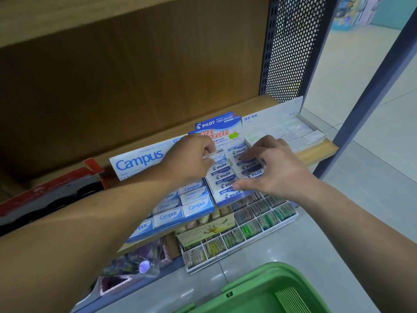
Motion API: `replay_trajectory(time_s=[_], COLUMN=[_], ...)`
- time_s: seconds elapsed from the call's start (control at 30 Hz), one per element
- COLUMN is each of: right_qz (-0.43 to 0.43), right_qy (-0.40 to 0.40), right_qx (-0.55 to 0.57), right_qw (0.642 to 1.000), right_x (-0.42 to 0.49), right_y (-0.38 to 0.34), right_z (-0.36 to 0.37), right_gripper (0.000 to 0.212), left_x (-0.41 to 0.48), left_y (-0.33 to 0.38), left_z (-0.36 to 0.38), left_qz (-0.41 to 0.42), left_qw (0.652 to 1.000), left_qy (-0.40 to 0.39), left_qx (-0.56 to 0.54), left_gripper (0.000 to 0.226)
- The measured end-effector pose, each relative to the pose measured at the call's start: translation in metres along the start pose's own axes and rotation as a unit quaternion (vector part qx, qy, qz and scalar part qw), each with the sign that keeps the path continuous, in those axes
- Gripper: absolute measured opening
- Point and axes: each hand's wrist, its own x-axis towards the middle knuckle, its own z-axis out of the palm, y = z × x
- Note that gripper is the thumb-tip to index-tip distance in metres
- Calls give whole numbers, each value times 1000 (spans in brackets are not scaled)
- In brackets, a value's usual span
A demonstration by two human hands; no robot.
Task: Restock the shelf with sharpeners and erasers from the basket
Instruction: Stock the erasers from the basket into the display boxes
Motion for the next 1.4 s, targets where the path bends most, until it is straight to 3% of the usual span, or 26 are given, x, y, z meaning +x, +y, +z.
replay_trajectory(time_s=[0.17,0.27,0.4,0.53,0.73,1.03,1.23,1.4], right_qz=[2,-36,-91,-126,-117,-82,-66,-17], right_qy=[22,-6,-75,-82,-85,-80,-24,-59], right_qx=[-13,30,-47,-88,-119,-98,-108,-80], right_qw=[1000,999,992,985,982,989,992,995], right_x=[1,-5,-18,-28,-23,-26,-86,-159], right_y=[-13,-36,-64,-74,-79,-93,-89,-68], right_z=[-4,-4,14,36,43,27,-1,-7], right_gripper=[80,82,91,105,70,80,68,54], left_x=[-14,-37,-61,-83,-91,-104,-125,-141], left_y=[6,4,-20,-47,-54,-42,-21,-16], left_z=[-25,-43,-64,-66,-62,-58,-65,-63], left_qz=[-13,5,-39,-90,-105,-113,-82,-118], left_qw=[995,994,994,983,975,980,991,987], left_qy=[-41,-83,-96,-155,-176,-152,-101,-105], left_qx=[-85,-75,-40,-49,-84,-62,-5,-15], left_gripper=[11,9,7,10,15,26,34,32])
